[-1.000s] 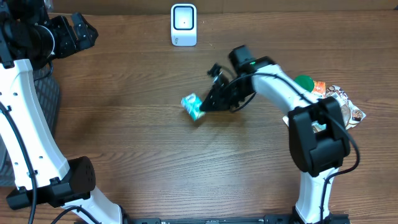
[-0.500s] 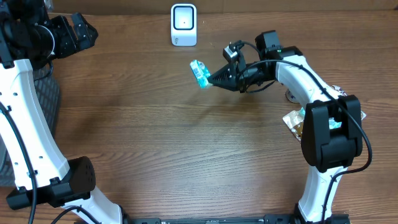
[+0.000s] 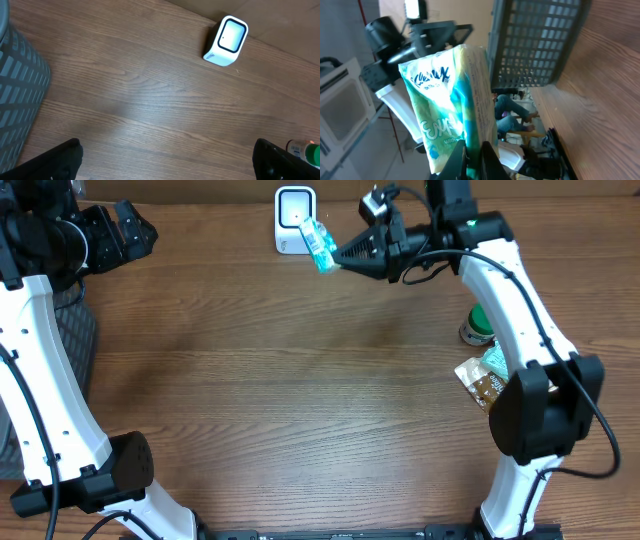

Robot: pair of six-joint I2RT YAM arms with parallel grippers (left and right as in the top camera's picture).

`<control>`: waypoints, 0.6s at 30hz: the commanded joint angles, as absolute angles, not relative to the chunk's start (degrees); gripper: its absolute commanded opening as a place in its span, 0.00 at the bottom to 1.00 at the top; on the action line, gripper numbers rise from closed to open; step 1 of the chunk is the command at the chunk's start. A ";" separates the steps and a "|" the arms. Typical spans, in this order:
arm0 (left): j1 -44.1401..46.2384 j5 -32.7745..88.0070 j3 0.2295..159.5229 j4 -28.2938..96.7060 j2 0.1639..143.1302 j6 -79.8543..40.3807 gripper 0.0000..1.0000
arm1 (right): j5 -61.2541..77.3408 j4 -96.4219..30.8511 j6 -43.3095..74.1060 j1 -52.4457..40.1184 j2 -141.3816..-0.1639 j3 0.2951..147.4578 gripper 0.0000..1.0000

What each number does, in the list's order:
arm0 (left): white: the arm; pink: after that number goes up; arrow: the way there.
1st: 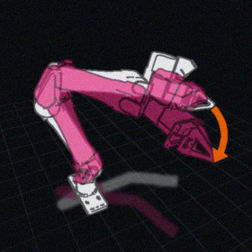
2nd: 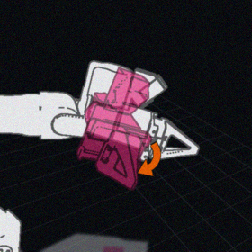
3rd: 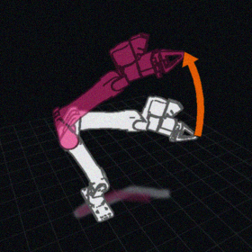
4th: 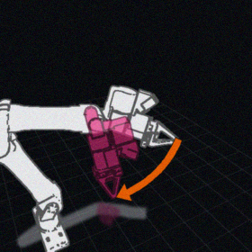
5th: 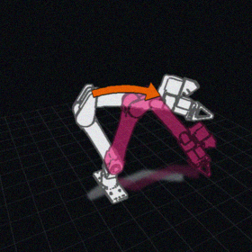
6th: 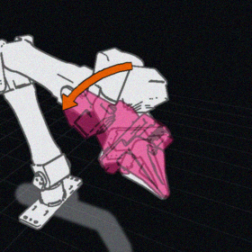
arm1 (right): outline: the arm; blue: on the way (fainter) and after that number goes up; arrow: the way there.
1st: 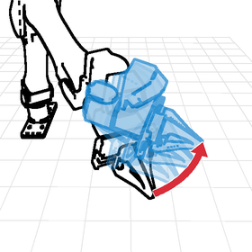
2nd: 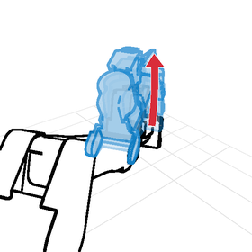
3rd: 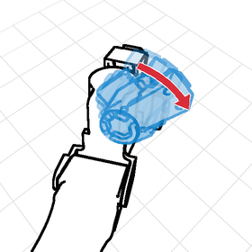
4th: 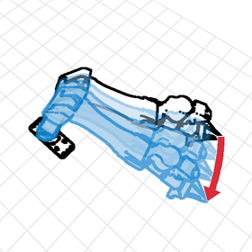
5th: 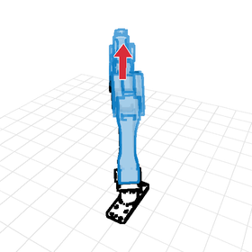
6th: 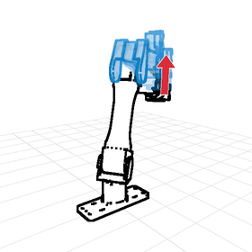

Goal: Scan the item barcode
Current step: 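Lift the Kleenex pack and carry it up to the scanner, then hold the Kleenex pack's barcode in front of the white scanner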

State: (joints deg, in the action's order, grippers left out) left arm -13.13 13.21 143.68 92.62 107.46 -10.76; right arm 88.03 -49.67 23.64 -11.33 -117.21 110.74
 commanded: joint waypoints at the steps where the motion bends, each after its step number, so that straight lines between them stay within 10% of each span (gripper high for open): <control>1: -13.06 13.08 144.11 92.55 106.80 -11.35 1.00 | 89.91 -49.56 25.78 -11.14 -112.36 113.03 0.04; 8: -13.06 13.08 144.11 92.55 106.80 -11.35 1.00 | 74.96 -51.00 24.67 -12.16 -111.33 112.92 0.04; 18: -13.06 13.08 144.11 92.55 106.80 -11.35 1.00 | 7.18 -60.49 17.04 -25.36 -111.33 113.62 0.04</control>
State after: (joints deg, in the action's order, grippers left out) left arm -13.13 13.21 143.68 92.62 107.46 -10.76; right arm 31.48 -60.20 19.88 -21.52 -112.66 111.85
